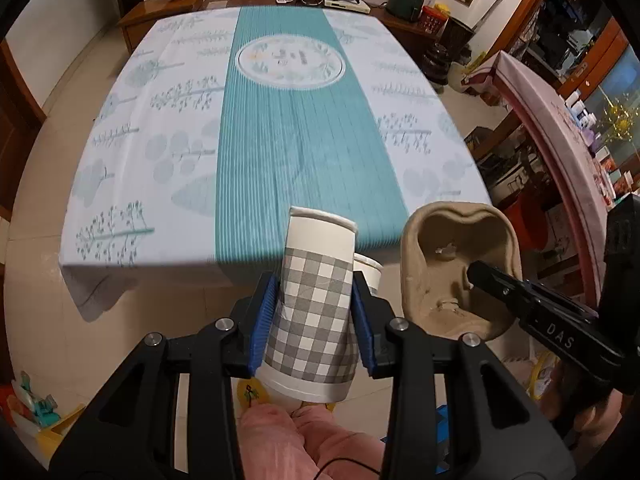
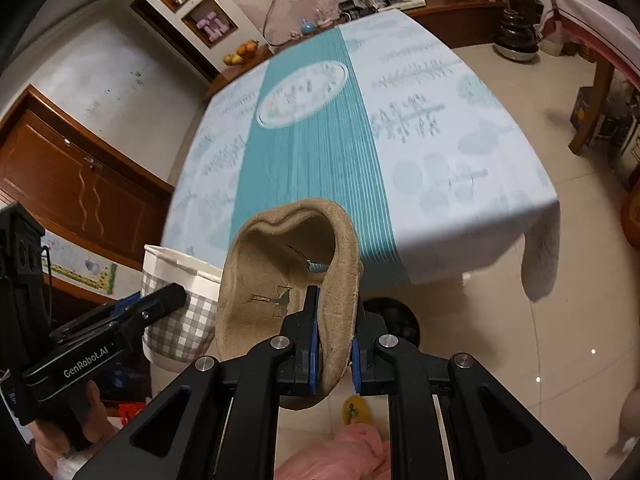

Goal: Collect trash
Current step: 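Lift the cup and cup holder and carry both toward the black bin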

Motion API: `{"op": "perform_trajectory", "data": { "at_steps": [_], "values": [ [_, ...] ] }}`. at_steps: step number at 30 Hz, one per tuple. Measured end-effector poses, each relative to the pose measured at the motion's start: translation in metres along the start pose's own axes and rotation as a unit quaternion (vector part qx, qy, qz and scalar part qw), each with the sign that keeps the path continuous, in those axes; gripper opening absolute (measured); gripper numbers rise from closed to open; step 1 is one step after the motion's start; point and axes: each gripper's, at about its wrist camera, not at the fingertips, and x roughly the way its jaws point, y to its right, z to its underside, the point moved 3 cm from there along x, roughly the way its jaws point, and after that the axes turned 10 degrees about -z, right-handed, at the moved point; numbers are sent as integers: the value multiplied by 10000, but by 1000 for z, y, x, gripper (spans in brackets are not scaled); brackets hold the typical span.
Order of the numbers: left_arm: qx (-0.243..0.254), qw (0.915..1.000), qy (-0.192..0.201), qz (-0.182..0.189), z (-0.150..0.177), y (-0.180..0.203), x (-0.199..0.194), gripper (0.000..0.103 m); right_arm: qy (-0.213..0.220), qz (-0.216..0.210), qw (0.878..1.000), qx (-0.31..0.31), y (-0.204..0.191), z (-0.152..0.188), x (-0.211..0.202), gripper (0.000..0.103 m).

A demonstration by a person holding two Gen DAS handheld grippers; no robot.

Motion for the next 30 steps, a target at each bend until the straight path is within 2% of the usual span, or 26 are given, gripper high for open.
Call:
{"op": "perform_trajectory", "data": {
  "at_steps": [8,15,22,30],
  "values": [
    [-20,9997,-211,83,43,-14,57,34,-283,445,9979,386,27,55,46,12],
    [-38,9987,-481,147,80,-27,135,35,-568,823,9921,751,71,94,118,12],
    [-206,9975,-664,138,110,-34,217,36,-721,1138,9876,806,111,131,193,12],
    [-208,9968,-760,129,134,-36,282,40,-881,1329,9829,921,138,157,259,12]
  ]
}}
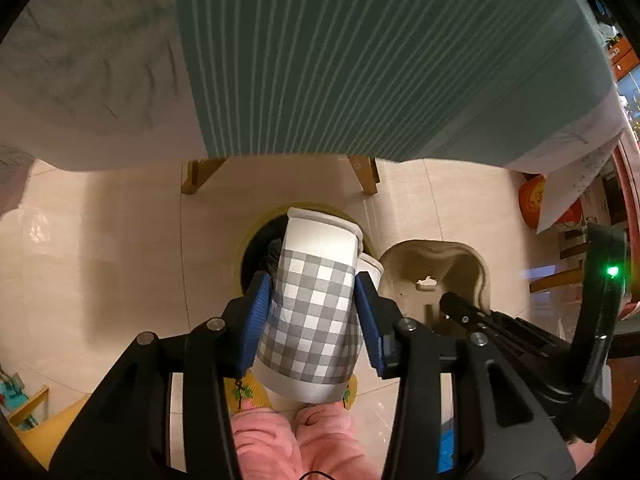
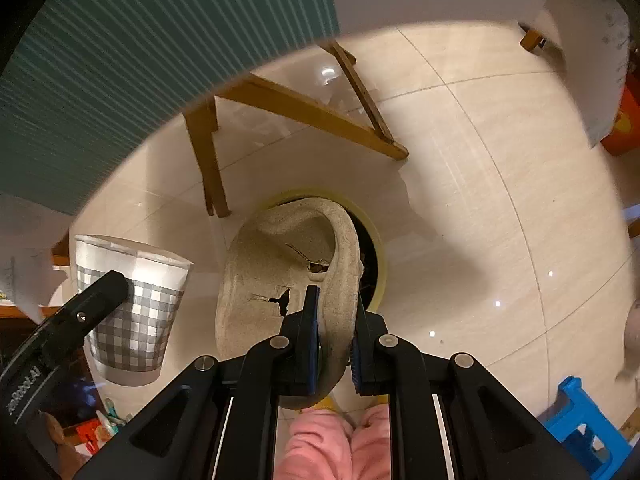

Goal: Collect trash
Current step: 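Lift the cup and cup holder and carry both toward the black bin, then open both grippers over the bin to drop the cup and holder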

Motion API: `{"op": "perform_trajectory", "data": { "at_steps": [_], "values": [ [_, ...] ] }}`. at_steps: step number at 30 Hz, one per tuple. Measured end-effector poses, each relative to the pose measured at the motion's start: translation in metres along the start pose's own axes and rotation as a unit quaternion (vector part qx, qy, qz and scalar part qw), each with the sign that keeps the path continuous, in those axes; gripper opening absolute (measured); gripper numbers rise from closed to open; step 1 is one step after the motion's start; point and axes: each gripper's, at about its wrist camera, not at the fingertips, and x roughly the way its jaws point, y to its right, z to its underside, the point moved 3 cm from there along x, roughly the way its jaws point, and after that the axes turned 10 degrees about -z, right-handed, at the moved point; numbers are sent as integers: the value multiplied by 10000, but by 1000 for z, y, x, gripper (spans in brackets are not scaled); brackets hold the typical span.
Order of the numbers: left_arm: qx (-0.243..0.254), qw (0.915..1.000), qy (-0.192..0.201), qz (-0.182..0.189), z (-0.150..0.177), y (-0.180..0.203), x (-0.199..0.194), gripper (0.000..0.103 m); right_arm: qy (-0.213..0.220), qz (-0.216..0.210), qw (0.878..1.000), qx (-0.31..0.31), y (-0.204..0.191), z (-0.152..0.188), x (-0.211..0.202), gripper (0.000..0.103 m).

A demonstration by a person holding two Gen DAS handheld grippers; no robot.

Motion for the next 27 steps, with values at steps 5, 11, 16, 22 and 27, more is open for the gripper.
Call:
{"op": "perform_trajectory", "data": {
  "at_steps": [5,11,16,22,27],
  "values": [
    [-58,10000,3,-7,5,0,28,43,-16,-47,9999,-89,-11,-1,24,12],
    [-31,10000,-64,-46,4,-2,53,49,-58,-141,9992,-378,-17,0,43,25],
    [113,9997,-136,-184,4,3,71,60,-64,-272,9985,-471,-18,-2,56,34],
    [170,9995,-55,-250,4,0,77,72,0,-317,9984,-457,-13,-5,60,35],
    [138,9993,-56,-336,7,-2,76,78,140,-287,9987,-406,-7,-6,57,35]
  ]
}}
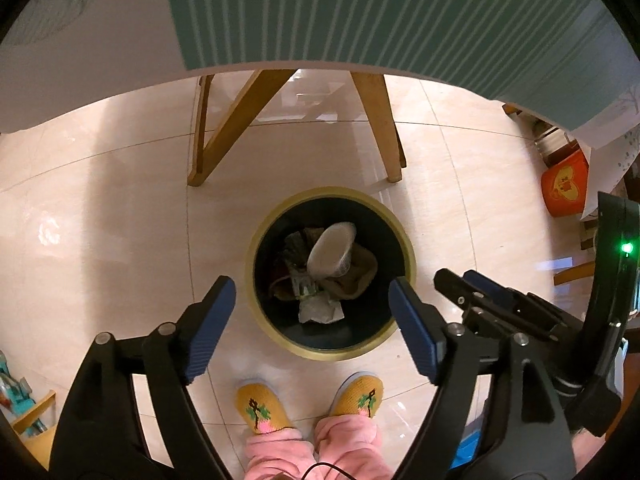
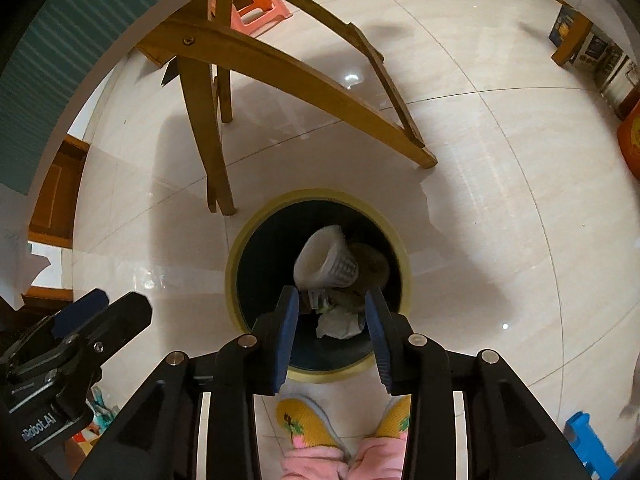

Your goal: Collect trash

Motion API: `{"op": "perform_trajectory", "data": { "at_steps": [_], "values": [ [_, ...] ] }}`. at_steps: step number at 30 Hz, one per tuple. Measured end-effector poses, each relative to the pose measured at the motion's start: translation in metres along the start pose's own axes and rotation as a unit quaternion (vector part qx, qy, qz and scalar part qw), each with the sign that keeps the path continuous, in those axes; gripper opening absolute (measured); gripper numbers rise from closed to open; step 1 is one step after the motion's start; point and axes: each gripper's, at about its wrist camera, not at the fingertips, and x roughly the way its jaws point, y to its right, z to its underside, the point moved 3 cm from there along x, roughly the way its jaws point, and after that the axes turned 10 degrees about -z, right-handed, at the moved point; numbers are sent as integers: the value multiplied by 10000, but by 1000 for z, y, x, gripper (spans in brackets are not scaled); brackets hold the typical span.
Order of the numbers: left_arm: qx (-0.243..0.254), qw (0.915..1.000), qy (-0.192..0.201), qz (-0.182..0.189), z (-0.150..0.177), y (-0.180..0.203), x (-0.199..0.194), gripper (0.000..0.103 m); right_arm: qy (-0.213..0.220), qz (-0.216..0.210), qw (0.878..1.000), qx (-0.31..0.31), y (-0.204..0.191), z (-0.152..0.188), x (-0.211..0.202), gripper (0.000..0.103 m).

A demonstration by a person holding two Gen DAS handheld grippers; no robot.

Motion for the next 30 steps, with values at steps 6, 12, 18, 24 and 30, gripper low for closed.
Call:
{"op": "perform_trajectory", "data": {
  "at_steps": [6,12,18,24,30],
  "values": [
    [-12,9998,151,-84,1,-3,-19,81,271,5,9995,-149,-5,2,-13,35],
    [-17,9992,393,-93,-1,-2,-44,83,546,-8,9978,-379,-16,-1,-33,52],
    [-53,9986,512,-79,-5,3,-66,84,689,57,9963,-510,-20,-5,-59,61],
    [-154,9980,572,-224,-10,5,-96,84,783,36,9952,-582,-22,-10,-87,68],
    [-210,9962,766,-361,-17,6,-142,84,860,-98,9947,-562,-30,-14,-131,77]
  ]
}}
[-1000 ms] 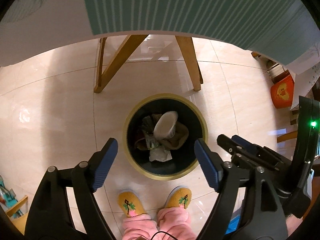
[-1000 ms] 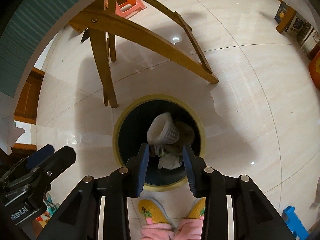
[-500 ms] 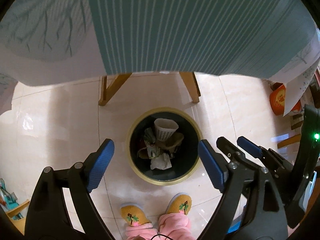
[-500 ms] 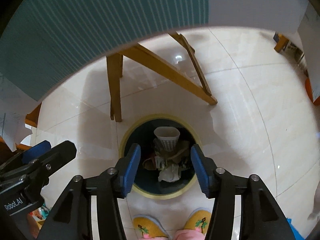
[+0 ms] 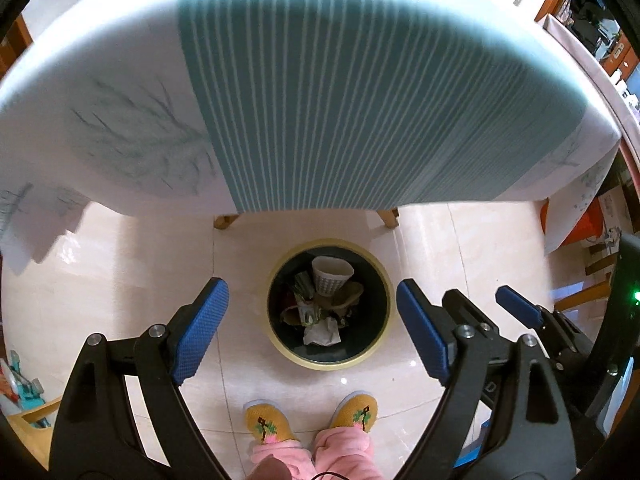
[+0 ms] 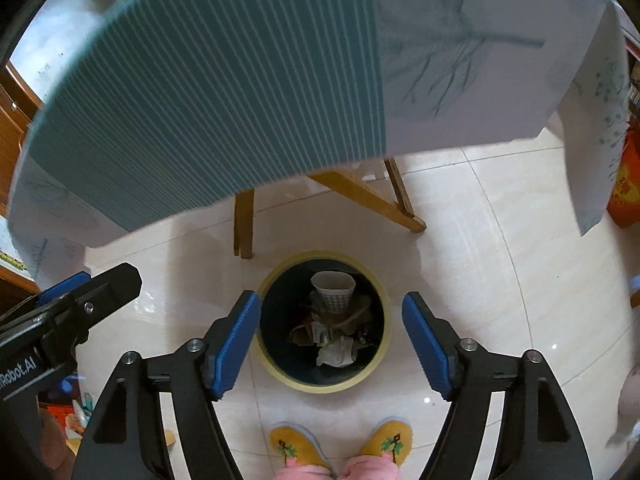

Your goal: Collect trash

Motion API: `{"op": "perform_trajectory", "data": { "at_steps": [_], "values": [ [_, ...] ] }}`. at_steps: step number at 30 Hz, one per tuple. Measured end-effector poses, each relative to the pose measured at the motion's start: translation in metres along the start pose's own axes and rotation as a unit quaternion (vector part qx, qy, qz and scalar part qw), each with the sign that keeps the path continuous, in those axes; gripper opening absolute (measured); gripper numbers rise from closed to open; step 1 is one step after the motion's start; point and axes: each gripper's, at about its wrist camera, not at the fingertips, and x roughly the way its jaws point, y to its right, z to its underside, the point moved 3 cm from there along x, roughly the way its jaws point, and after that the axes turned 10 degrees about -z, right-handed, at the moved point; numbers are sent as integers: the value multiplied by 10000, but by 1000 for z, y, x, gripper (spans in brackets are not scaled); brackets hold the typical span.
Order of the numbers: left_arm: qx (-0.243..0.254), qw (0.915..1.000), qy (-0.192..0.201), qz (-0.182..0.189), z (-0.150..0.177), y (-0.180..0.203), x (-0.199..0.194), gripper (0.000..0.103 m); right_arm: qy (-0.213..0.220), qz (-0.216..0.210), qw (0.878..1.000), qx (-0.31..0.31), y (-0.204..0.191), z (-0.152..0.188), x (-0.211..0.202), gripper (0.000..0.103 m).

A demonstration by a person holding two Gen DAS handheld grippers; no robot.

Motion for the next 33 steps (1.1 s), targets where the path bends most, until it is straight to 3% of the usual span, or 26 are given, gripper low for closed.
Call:
{"op": "perform_trajectory", "data": {
  "at_steps": [9,17,25,33],
  "values": [
    [-296,9993,227,8,-23,-10,-67,84,219,-151,9994,-230,-31,-33,-73,87],
    [-351,9991,250,-24,-38,-13,-107,84,213,66,9989,-419,-51,-56,-118,87],
    [-426,9983,377,-119,-58,-24,-166,84,404,4,9976,-563,-74,-93,-176,87],
    [-415,9962,757,-130,-88,-30,-228,84,664,-136,9955,-667,-101,-125,-237,87]
  ]
}}
